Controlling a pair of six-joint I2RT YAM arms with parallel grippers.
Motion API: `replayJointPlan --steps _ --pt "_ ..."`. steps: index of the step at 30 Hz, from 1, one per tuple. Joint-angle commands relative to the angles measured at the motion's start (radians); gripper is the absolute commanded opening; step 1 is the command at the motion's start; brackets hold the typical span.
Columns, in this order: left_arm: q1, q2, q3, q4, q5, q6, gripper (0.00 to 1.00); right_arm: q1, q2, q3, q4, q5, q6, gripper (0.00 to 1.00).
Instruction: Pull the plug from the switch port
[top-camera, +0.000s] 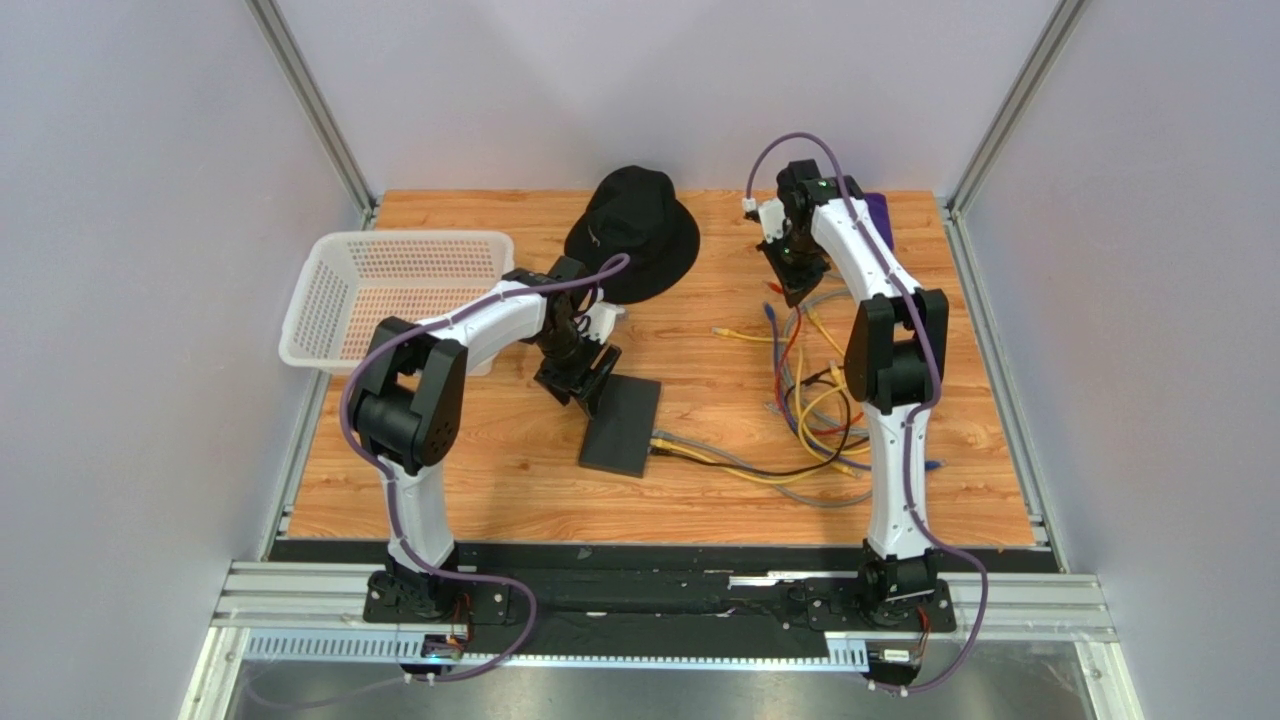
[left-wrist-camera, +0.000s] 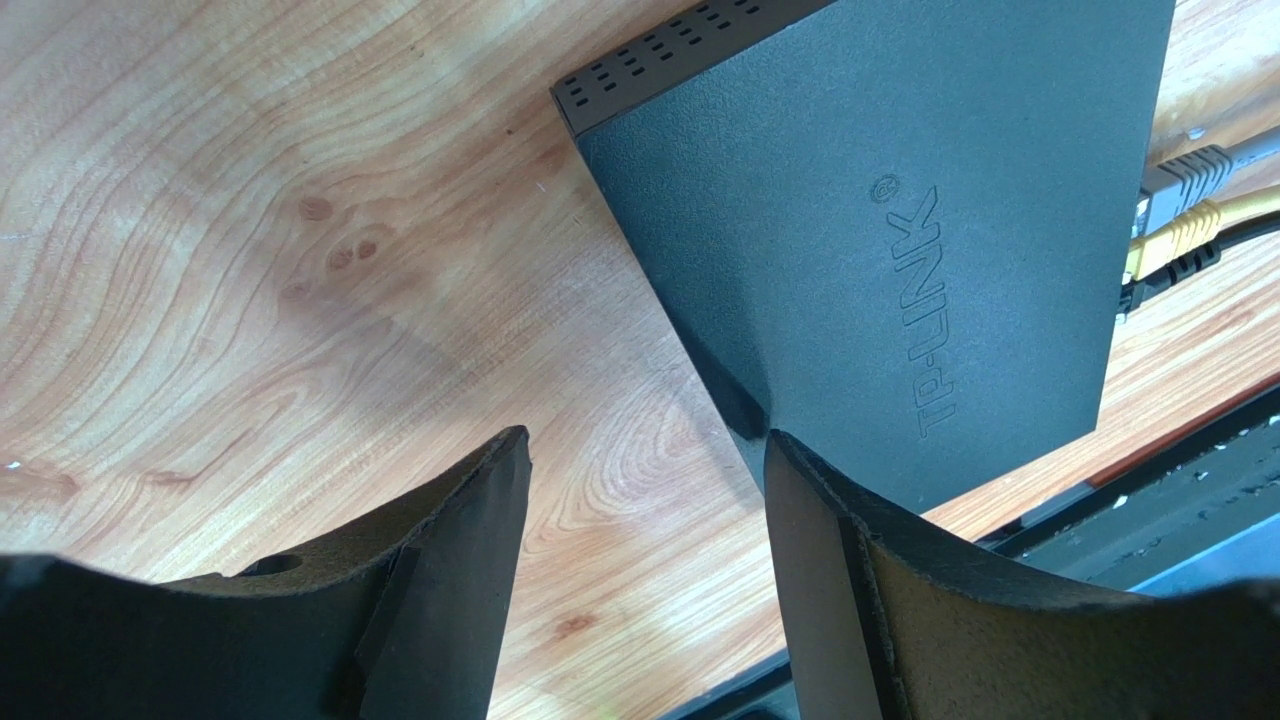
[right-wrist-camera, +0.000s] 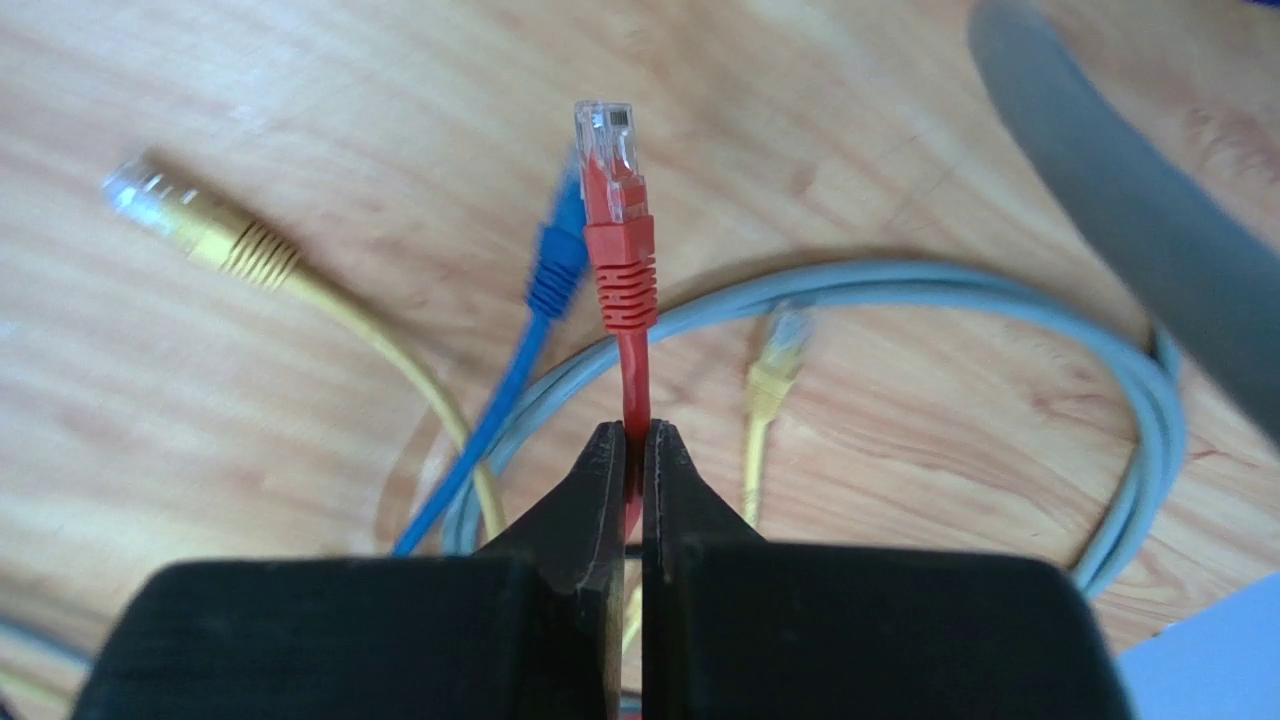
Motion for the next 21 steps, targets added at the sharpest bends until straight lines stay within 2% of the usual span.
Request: replayJointPlan --steps 1,2,3,4,5,8,12,14,15,16,18,19,20,21 --pt "0.002 -0.033 -0.011 0.011 0.011 0.035 0.68 -0.01 0.054 0.08 0.03 0.116 0.005 0.17" --pt "0.002 -0.036 -0.013 0.011 0.011 0.035 0.68 -0.01 0.057 0.11 0.021 0.08 0.012 0.36" --pt "0.002 -0.039 -0.013 0.011 0.013 0.037 0.68 -0.01 0.054 0.12 0.016 0.076 0.026 0.64" --pt "0.002 -0.045 -0.013 0.011 0.011 0.038 0.68 -0.01 0.037 0.128 0.019 0.069 0.038 0.71" --pt "0.002 -0.048 -0.013 0.003 0.017 0.038 0.68 -0.013 0.025 0.147 0.022 0.059 0.043 0.84" --pt "0.005 -0.073 -0.007 -0.009 0.046 0.035 0.68 -0.042 -0.009 0.227 0.03 0.004 0.09 1.0" --pt "0.009 -0.12 -0.011 0.009 0.097 0.015 0.68 -0.09 -0.07 0.278 0.027 -0.192 0.086 0.99" --pt "0.009 -0.125 -0.013 0.014 0.146 0.018 0.68 -0.087 -0.157 0.215 0.038 -0.405 0.039 0.97" --pt "0.009 -0.122 -0.014 0.015 0.163 0.023 0.68 -0.086 -0.188 0.097 0.048 -0.488 0.022 0.96" --pt "0.009 -0.117 -0.014 0.018 0.177 0.026 0.68 -0.073 -0.216 0.039 0.052 -0.633 0.007 0.94" --pt "0.009 -0.088 0.005 0.007 0.188 0.027 0.68 -0.043 -0.265 -0.111 0.001 -0.717 -0.058 0.84" --pt "0.009 -0.075 0.016 -0.014 0.18 0.024 0.68 0.005 -0.264 -0.15 -0.022 -0.721 -0.081 0.76" --pt "0.01 -0.062 0.038 -0.026 0.171 0.018 0.68 0.026 -0.256 -0.179 -0.049 -0.716 -0.099 0.62" --pt "0.013 -0.042 0.045 -0.037 0.172 0.015 0.68 0.048 -0.229 -0.2 -0.117 -0.715 -0.142 0.54"
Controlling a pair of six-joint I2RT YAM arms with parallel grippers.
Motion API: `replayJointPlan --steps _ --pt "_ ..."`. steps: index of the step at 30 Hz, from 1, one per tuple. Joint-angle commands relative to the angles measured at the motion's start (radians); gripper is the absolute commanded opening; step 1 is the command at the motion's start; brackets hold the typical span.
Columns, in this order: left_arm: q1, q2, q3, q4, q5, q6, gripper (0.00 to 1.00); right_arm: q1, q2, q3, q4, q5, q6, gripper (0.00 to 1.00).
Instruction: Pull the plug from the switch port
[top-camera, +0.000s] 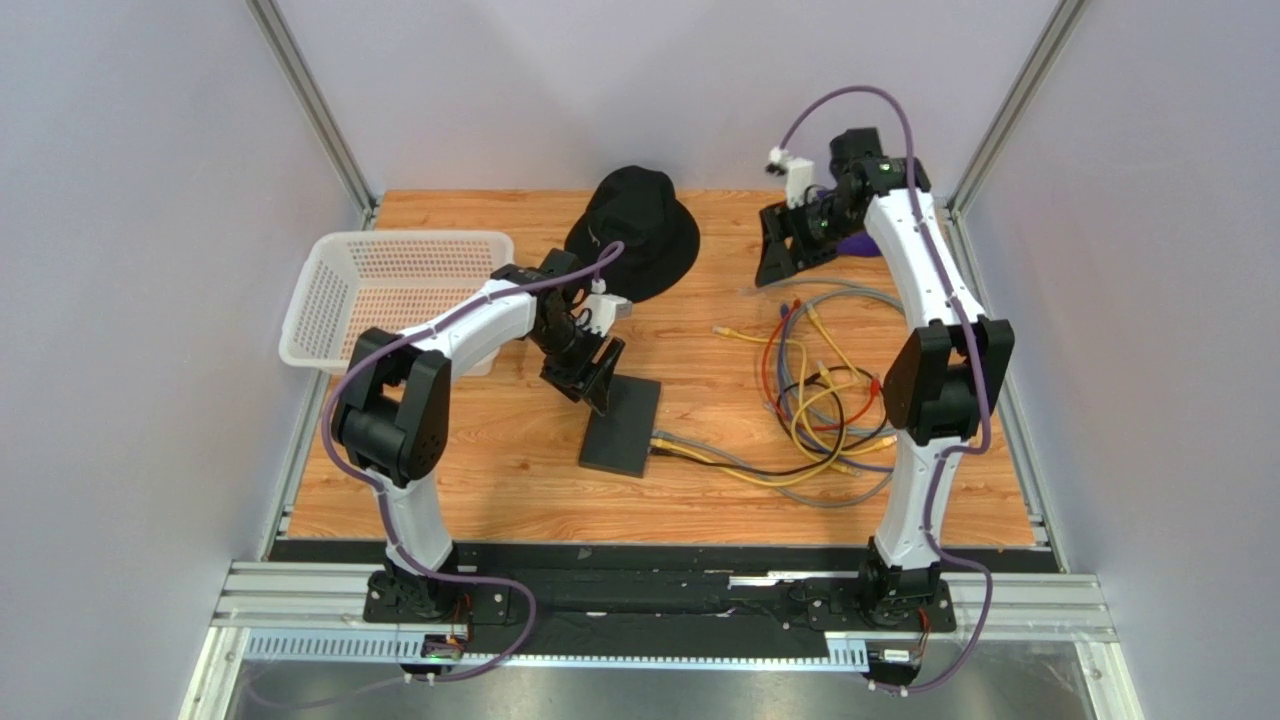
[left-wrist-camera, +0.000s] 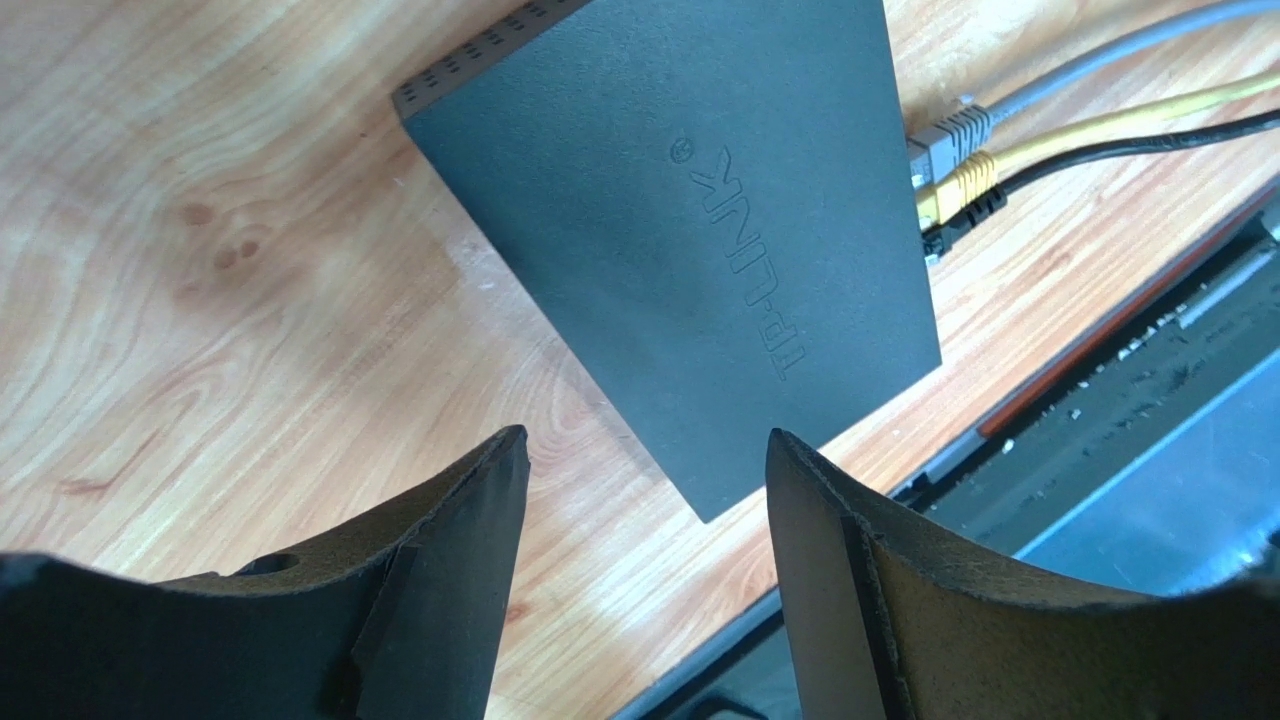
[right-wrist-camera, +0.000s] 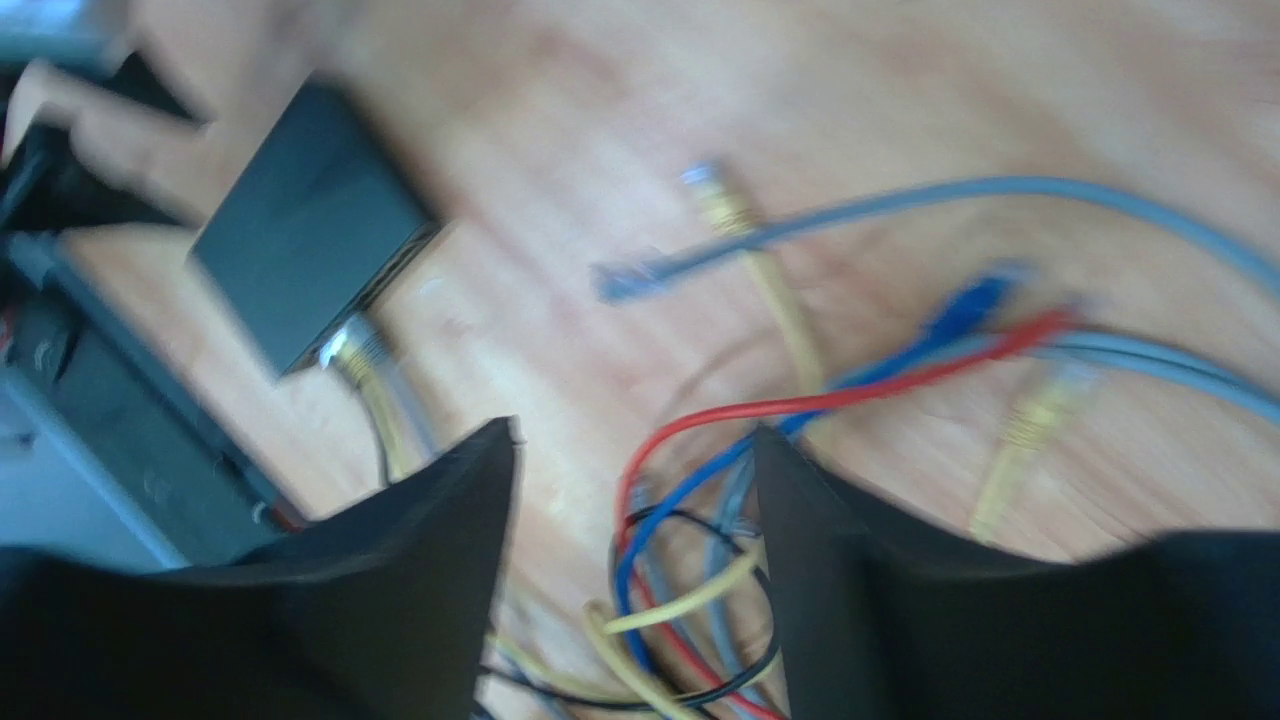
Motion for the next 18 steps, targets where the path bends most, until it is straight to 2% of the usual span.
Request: replayJointPlan --steps 1,2,4,5,7,8,10,11,14,18 --pt "0.014 0.04 0.058 -0.043 0.036 -0.002 0.67 0.155 0.049 -0.146 -0.167 -0.206 -0.144 0.49" --pt "0.014 0.041 0.056 -0.051 0.042 0.001 0.59 0.168 0.066 -0.163 -0.19 -0.214 -0.146 0.4" --pt "0.023 0.043 0.053 -0.077 0.071 0.018 0.44 0.197 0.1 -0.221 -0.204 -0.232 -0.138 0.36" --pt "0.025 0.043 0.055 -0.094 0.106 0.043 0.34 0.206 0.104 -0.237 -0.201 -0.237 -0.139 0.34" --pt "0.025 0.022 0.049 -0.137 0.173 0.095 0.25 0.235 0.118 -0.248 -0.175 -0.235 -0.133 0.33" --pt "0.02 0.008 0.031 -0.151 0.277 0.186 0.19 0.243 0.13 -0.234 -0.172 -0.234 -0.126 0.33" --pt "0.006 -0.044 0.001 -0.201 0.336 0.297 0.11 0.252 0.185 -0.208 -0.17 -0.249 -0.088 0.33" --pt "-0.027 -0.066 -0.015 -0.215 0.333 0.43 0.06 0.252 0.199 -0.197 -0.164 -0.26 -0.075 0.33" --pt "-0.125 -0.193 -0.109 -0.191 0.216 0.611 0.01 0.252 0.239 -0.2 -0.147 -0.283 -0.057 0.32" --pt "-0.198 -0.184 -0.161 -0.16 0.053 0.684 0.01 0.245 0.267 -0.199 -0.157 -0.306 -0.058 0.31"
